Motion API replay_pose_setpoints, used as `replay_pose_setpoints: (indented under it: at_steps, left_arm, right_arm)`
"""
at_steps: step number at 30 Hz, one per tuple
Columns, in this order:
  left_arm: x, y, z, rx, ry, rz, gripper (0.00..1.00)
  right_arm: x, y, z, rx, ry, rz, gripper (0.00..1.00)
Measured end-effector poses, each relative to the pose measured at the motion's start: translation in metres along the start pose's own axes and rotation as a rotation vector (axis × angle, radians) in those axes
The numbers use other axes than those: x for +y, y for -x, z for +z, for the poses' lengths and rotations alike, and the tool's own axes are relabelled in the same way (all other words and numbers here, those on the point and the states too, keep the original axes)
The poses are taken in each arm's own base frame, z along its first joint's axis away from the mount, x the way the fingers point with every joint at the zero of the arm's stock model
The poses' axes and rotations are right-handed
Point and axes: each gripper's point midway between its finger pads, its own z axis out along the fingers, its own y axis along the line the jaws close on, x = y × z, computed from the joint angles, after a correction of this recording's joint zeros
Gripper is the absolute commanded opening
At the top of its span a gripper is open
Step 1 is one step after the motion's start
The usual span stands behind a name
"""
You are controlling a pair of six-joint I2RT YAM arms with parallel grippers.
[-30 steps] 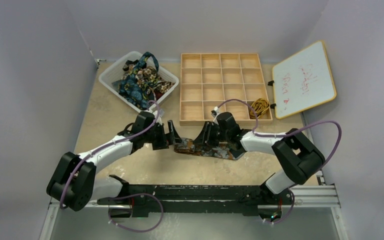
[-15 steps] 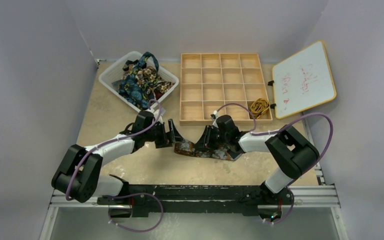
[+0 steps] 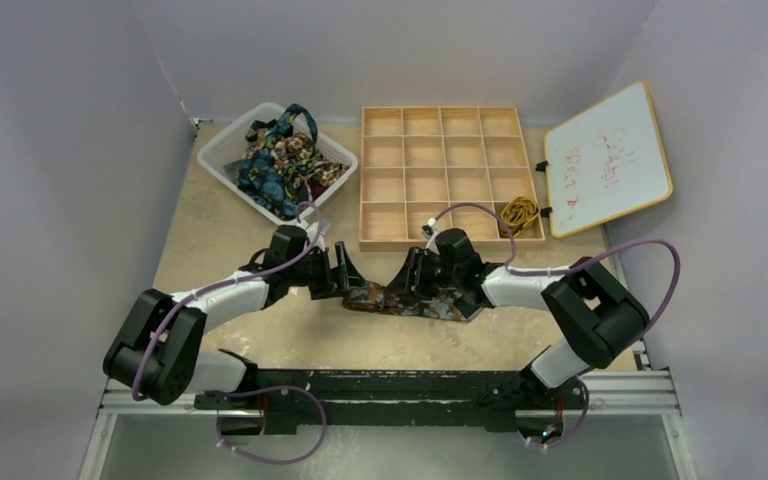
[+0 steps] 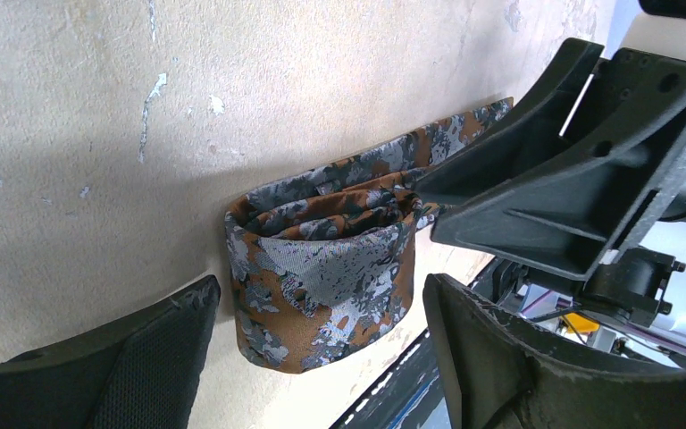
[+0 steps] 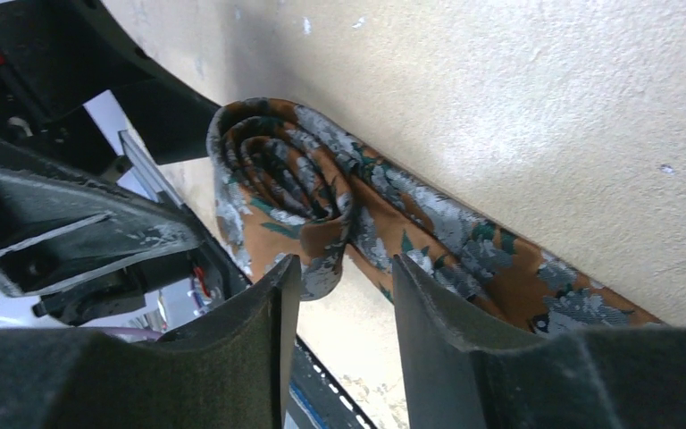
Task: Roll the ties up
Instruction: Roll the tie at the center of the board.
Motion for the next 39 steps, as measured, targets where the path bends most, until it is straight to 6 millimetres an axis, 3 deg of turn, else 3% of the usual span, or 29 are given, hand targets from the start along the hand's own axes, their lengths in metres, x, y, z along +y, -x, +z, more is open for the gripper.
replay_pose_setpoints:
  at_steps: [5,10,16,23,39]
  left_arm:
    - [0.001,-0.001,0.000,0.001,0.001,-0.001,0.81]
    - [0.001,-0.002,0.000,0.004,-0.001,-0.001,0.79]
    - [0.000,-0.003,-0.001,0.009,-0.007,-0.001,0.77]
    - [0.003,-0.006,-0.001,0.014,-0.001,-0.008,0.75]
    - [0.004,-0.011,0.005,0.033,-0.043,-0.021,0.47]
  right_arm:
    - [0.009,0.002,-0.004,-0.013,0.035,-0.008,0.49]
    - [0.013,-0.003,-0.001,0.011,0.068,-0.008,0.40]
    - [0.001,-0.016,0.007,0.066,0.048,0.011,0.32]
    - [-0.002,-0.016,0.011,0.083,0.028,0.014,0.27]
    - [-0.006,-0.016,0.019,0.106,0.016,0.018,0.24]
